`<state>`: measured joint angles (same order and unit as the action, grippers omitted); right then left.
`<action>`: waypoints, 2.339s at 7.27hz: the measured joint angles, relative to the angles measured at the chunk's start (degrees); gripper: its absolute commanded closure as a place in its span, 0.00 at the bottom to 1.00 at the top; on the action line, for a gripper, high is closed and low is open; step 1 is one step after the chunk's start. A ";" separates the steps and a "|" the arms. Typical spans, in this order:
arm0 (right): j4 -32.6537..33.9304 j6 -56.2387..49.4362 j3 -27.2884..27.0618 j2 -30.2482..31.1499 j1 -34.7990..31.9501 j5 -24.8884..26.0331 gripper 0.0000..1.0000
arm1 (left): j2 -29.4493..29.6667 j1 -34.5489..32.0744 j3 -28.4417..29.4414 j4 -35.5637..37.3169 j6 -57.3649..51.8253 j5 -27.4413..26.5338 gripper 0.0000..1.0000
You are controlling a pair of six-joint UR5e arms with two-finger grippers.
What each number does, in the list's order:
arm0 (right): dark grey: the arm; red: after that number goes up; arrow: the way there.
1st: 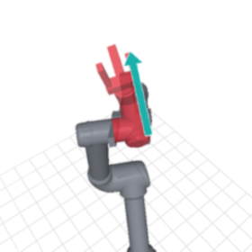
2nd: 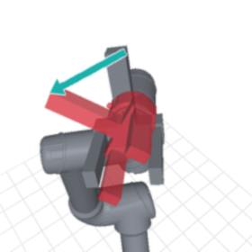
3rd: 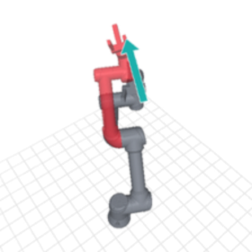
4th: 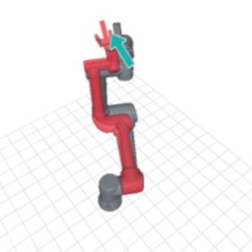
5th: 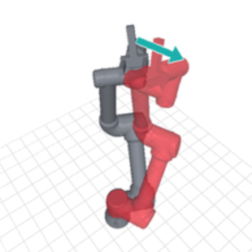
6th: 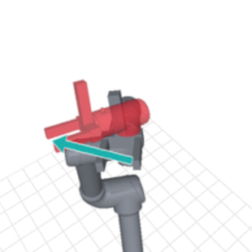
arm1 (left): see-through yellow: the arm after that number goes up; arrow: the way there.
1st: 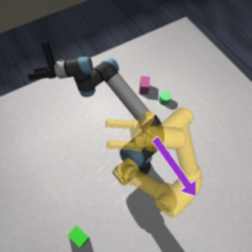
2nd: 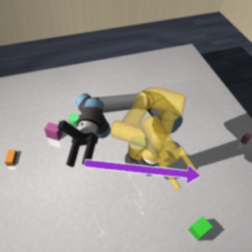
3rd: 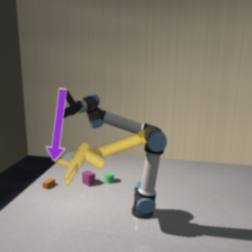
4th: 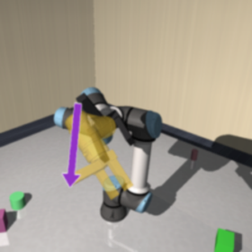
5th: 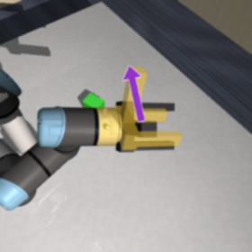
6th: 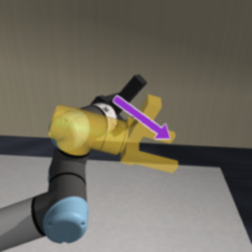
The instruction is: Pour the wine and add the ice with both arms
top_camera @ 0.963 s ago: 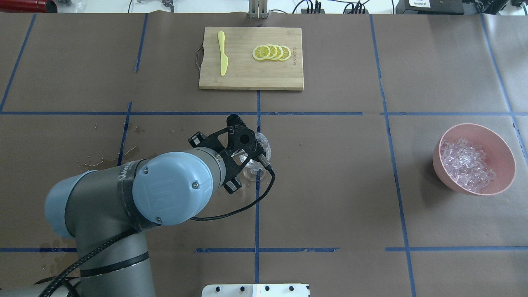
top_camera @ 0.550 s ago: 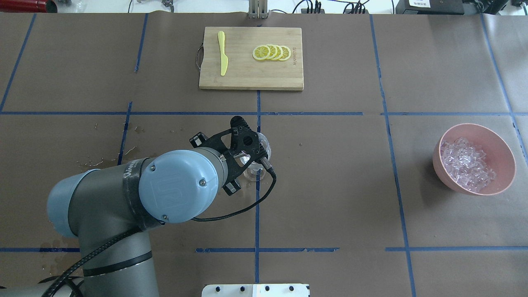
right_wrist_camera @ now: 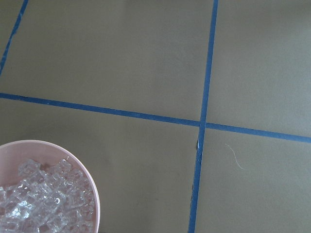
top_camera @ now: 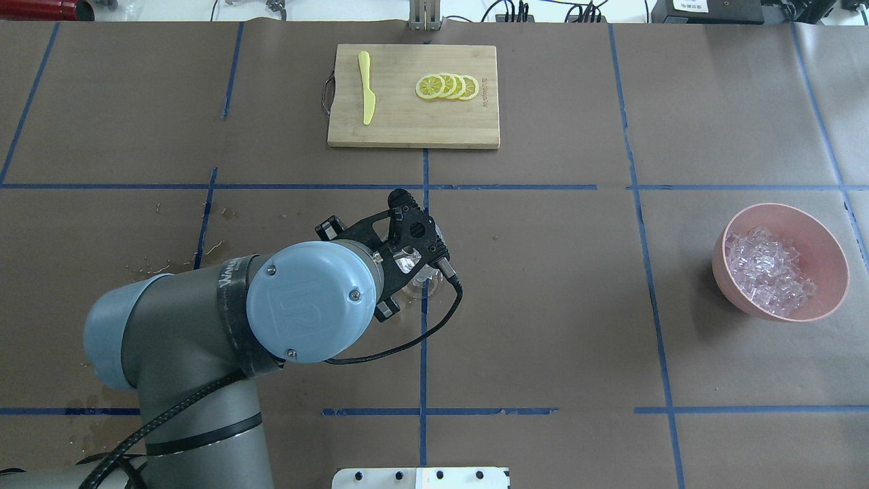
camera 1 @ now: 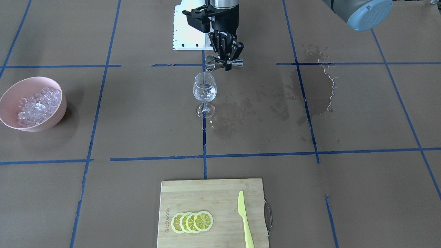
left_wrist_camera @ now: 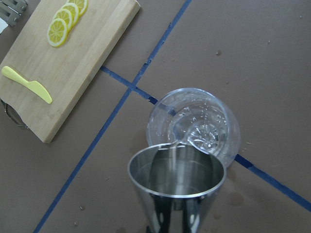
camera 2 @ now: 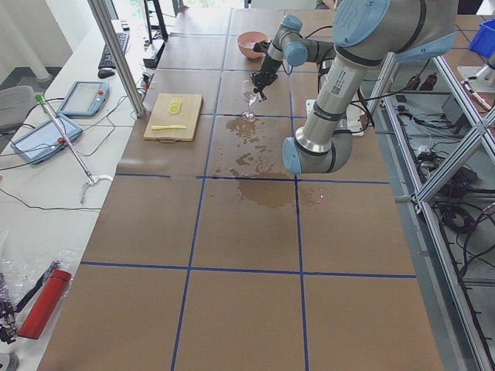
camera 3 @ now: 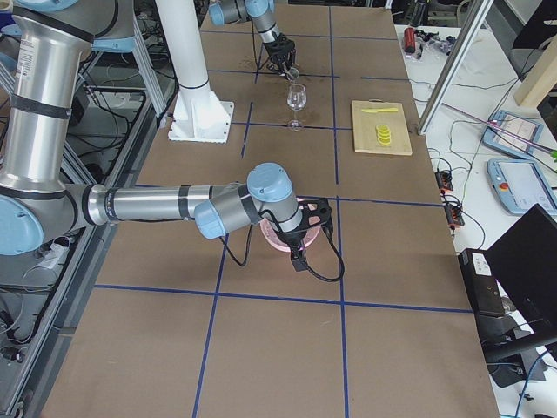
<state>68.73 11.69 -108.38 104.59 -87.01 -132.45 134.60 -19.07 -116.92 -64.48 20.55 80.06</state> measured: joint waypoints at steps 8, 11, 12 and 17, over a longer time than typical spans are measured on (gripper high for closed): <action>0.00 0.00 0.10 0.00 0.02 -0.07 0.00 | 7.40 -0.08 6.54 11.85 -4.39 -0.07 1.00; 0.00 0.00 0.10 0.00 0.05 -0.09 0.00 | 10.09 -0.15 8.66 16.20 -9.51 -0.15 1.00; 0.00 0.00 0.10 0.00 0.05 -0.09 0.00 | 10.76 -0.14 9.20 17.00 -10.51 -0.16 1.00; 0.00 0.00 0.10 0.00 0.02 -0.09 0.00 | 13.07 -0.39 11.07 18.87 -12.56 -0.21 1.00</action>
<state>68.73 11.69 -108.28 104.59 -86.99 -132.54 147.67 -19.46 -105.86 -45.61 8.00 79.85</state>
